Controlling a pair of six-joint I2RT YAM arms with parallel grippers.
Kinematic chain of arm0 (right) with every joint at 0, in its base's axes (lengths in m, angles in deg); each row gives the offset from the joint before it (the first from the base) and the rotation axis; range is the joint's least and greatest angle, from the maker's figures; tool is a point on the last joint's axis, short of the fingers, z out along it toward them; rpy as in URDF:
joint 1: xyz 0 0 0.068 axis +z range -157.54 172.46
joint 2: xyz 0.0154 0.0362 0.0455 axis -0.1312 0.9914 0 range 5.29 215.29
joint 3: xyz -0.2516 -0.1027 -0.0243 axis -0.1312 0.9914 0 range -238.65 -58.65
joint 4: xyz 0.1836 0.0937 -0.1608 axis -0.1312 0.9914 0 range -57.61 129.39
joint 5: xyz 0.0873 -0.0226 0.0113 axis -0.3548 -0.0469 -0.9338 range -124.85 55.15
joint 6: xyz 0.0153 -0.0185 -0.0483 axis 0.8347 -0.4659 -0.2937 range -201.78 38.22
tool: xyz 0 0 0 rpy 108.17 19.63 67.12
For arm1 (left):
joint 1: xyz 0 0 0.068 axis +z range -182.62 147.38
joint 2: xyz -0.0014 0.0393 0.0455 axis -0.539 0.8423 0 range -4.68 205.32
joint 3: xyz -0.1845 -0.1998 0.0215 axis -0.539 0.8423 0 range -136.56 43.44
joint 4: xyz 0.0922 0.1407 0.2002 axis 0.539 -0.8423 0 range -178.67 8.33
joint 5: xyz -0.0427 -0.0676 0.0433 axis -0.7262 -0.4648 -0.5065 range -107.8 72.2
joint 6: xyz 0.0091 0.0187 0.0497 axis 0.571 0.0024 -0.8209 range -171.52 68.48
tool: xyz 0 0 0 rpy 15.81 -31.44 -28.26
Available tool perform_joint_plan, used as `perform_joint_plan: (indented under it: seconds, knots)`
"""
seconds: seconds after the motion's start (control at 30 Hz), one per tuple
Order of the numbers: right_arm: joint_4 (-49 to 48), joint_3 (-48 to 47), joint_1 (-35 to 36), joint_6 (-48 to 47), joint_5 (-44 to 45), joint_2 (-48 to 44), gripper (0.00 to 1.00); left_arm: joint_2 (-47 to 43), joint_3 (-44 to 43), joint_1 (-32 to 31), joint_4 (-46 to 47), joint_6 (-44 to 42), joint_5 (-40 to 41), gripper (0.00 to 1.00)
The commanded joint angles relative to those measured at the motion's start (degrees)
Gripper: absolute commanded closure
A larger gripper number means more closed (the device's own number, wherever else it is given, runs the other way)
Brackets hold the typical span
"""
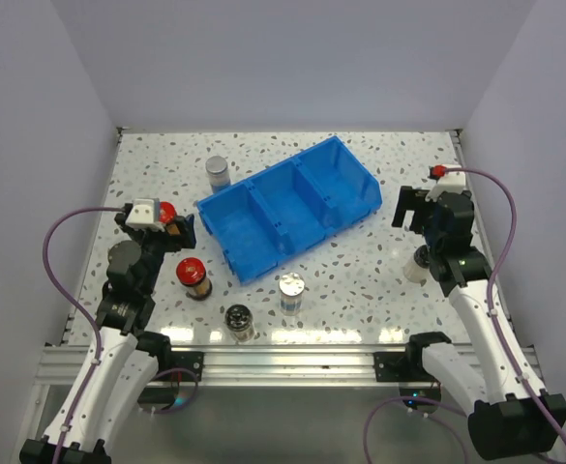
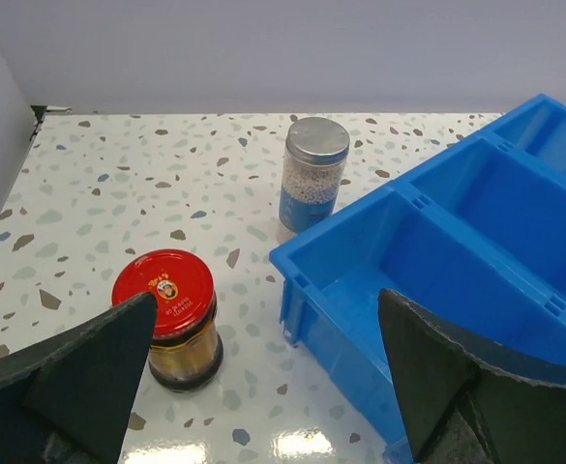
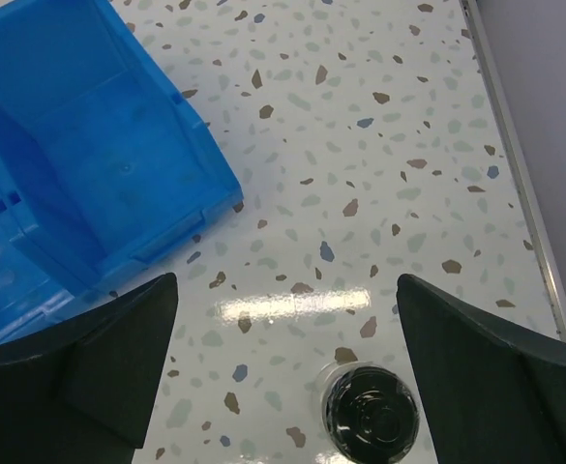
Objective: Organize the condiment bottles
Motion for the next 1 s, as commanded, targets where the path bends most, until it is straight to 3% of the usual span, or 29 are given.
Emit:
perform_joint_plan:
  seconds: [0.0,0.3,0.5,0.67,0.97]
  knots:
    - [-1.33,-1.29,-0.26,0.48,2.38,-0.08,0.01,-0.55,-2.52,-0.20,2.44,0.60,0.02,0.00]
    - [-4.93,7.32,-0.26,-20.15,-20.02,-7.63,0.02,5.85,-7.44,-0.11,-4.50,2.89,2.13,0.00]
    - [3.66,5.23,-0.26,-29.83,-32.14,-5.19,0.01,9.81,-9.89,-0.02,-7.48,5.34,1.77,0.00]
    - [14.04,-1.63,-0.09,-32.56,-35.14,0.87,0.02,12.79,-13.85,0.77,-12.76,9.38,1.25,0.00]
    - [12.91,-0.76,-0.08,-32.48,-34.10,-1.40,0.01,26.76,-22.29,3.14,-22.26,13.69,7.40,0.00]
